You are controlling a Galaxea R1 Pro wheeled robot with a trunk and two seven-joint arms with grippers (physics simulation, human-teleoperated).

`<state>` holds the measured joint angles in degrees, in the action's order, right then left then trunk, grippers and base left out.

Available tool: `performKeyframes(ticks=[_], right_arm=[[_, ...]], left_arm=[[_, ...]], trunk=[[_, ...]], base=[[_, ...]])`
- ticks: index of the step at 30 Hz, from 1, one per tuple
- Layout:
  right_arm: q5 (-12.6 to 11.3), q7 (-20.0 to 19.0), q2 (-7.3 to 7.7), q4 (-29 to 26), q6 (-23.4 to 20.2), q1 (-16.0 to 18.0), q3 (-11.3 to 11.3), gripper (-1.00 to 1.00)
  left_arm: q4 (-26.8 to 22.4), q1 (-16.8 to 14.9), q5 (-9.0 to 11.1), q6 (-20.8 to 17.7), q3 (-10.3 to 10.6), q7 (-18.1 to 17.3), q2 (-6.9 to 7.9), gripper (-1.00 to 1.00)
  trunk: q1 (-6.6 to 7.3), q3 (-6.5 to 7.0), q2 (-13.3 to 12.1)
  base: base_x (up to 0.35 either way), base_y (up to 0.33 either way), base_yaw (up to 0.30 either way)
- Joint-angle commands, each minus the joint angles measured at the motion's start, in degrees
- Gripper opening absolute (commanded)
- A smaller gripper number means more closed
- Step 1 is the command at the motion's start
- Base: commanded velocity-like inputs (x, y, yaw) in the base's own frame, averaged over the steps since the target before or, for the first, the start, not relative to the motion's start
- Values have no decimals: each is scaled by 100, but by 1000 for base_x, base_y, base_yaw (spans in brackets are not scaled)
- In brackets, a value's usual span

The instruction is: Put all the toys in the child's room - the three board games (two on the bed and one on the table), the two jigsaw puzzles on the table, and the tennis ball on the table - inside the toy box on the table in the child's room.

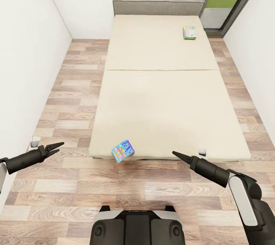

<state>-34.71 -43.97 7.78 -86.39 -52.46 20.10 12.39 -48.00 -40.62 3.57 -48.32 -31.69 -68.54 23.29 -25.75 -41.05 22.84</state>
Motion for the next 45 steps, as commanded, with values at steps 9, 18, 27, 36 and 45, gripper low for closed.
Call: performKeyframes(ticks=[9,18,27,36,45], right_arm=[[4,-19,-4,-1,-27,3,6,100],[8,-21,-4,-1,-27,3,5,100],[14,-24,-5,-1,-27,3,6,100],[16,-24,-5,-1,-27,3,6,100],[17,-24,-5,-1,-27,3,8,100]], left_arm=[[1,1,12,-40,-4,-11,0,100],[1,1,12,-37,-4,-10,0,100],[1,1,12,-33,-3,-10,-2,100],[1,1,12,-26,1,-10,-4,100],[1,1,12,-21,4,-7,-16,100]], trunk=[[-4,79,8],[-4,164,8],[-4,249,8],[-4,335,8],[-4,421,8]], base=[[1,-1,2],[0,0,0],[0,0,0],[0,0,0],[0,0,0]])
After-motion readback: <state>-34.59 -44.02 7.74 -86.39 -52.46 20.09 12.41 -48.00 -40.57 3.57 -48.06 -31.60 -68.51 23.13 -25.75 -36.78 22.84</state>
